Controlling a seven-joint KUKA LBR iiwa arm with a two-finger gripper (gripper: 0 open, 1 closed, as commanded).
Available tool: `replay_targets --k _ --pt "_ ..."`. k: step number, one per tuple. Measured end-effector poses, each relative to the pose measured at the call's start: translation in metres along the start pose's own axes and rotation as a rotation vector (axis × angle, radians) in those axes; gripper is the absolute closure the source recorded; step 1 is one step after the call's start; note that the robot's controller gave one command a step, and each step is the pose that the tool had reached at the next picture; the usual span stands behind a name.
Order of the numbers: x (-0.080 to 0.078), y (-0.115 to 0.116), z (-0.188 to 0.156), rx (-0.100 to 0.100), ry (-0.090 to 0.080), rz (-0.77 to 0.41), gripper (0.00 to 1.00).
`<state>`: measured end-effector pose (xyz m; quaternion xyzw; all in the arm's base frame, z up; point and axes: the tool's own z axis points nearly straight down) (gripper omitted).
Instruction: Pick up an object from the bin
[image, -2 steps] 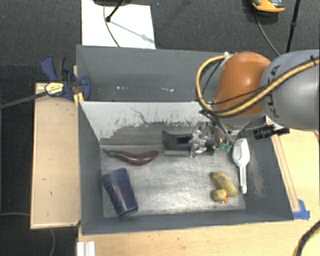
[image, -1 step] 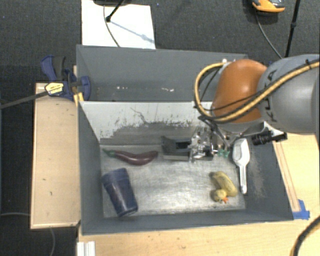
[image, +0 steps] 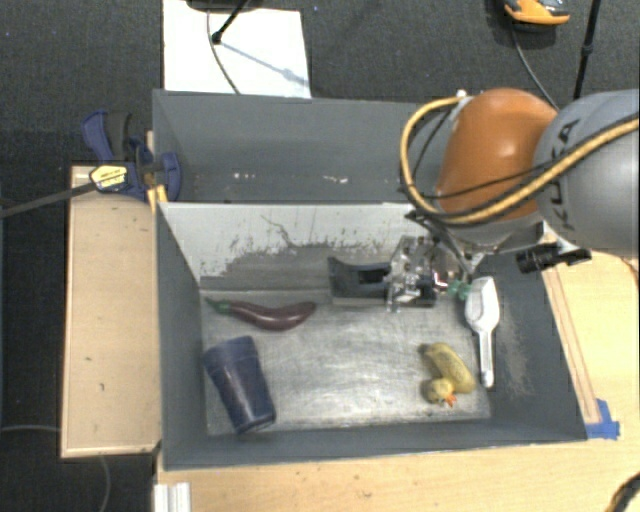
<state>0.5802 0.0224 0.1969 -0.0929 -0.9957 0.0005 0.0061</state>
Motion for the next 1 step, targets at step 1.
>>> replay_targets --k 1 --pt "0.0093 -0.0008 -0.0424 -0.002 -0.011 -0.006 1.0"
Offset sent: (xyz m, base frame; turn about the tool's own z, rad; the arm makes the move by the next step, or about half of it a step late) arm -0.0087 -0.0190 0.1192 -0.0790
